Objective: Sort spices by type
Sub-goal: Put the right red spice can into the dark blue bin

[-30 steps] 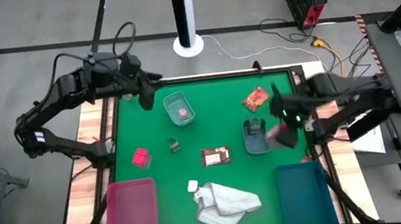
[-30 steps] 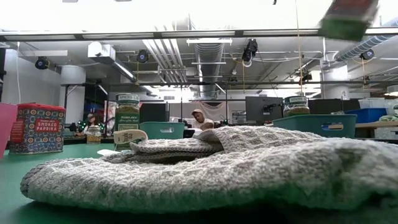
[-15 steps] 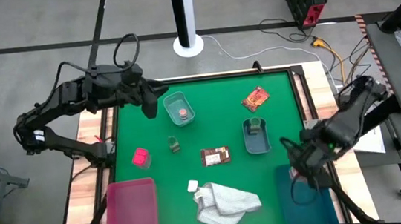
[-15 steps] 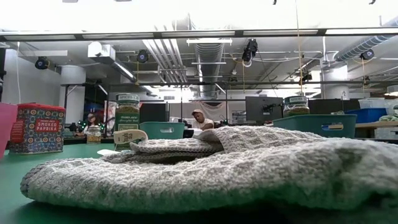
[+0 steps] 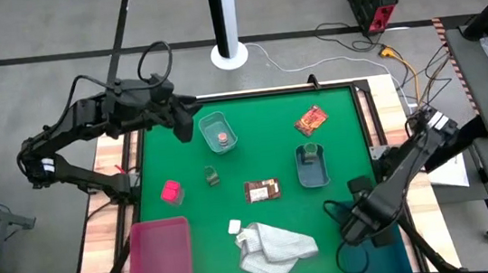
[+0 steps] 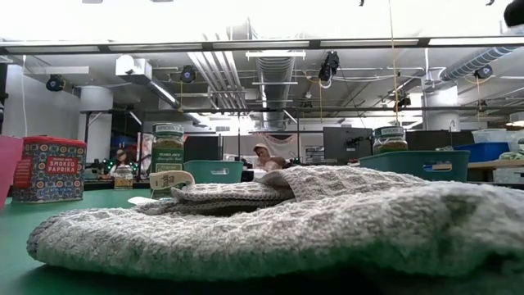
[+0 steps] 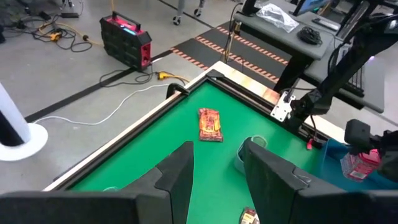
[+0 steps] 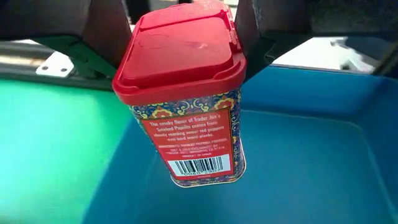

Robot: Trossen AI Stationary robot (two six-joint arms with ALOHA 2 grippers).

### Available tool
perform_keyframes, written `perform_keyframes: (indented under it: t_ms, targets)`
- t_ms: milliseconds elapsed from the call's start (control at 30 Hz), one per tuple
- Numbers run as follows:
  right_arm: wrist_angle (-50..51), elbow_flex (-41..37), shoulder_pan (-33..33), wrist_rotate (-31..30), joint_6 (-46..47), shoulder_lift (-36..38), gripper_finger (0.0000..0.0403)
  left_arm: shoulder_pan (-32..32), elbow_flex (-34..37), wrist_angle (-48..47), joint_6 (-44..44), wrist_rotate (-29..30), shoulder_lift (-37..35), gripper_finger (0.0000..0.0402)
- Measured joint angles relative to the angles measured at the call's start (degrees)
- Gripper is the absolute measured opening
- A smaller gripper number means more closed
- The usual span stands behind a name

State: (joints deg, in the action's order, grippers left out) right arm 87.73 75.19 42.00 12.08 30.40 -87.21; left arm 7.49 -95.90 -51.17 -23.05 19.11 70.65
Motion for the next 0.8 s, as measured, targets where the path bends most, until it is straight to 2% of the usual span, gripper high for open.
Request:
perform_keyframes:
  t_ms: [167,367,567,800]
  targets:
    - [-3.9,-2.96,-0.05,-0.08,-3.04,-3.1,0.0206,0.0,0.0,-1.27,-0.59,-0.02,-0.09,0.0123]
    - [-8.76,-6.45,-1.06,-0.03,8.1,-6.91,0.0206,0.0,0.0,-2.92,-0.61,0.01,-0.2,0.0123]
    - [-9.05,-7.1,-1.01,1.96,10.38,-9.43,0.0206,0.0,0.0,-2.89,-0.13,0.18,-0.2,0.0123]
    - [-9.7,-7.49,-1.01,1.51,13.68,-9.32,0.0206,0.0,0.0,-2.9,1.01,1.4,-0.15,0.0123]
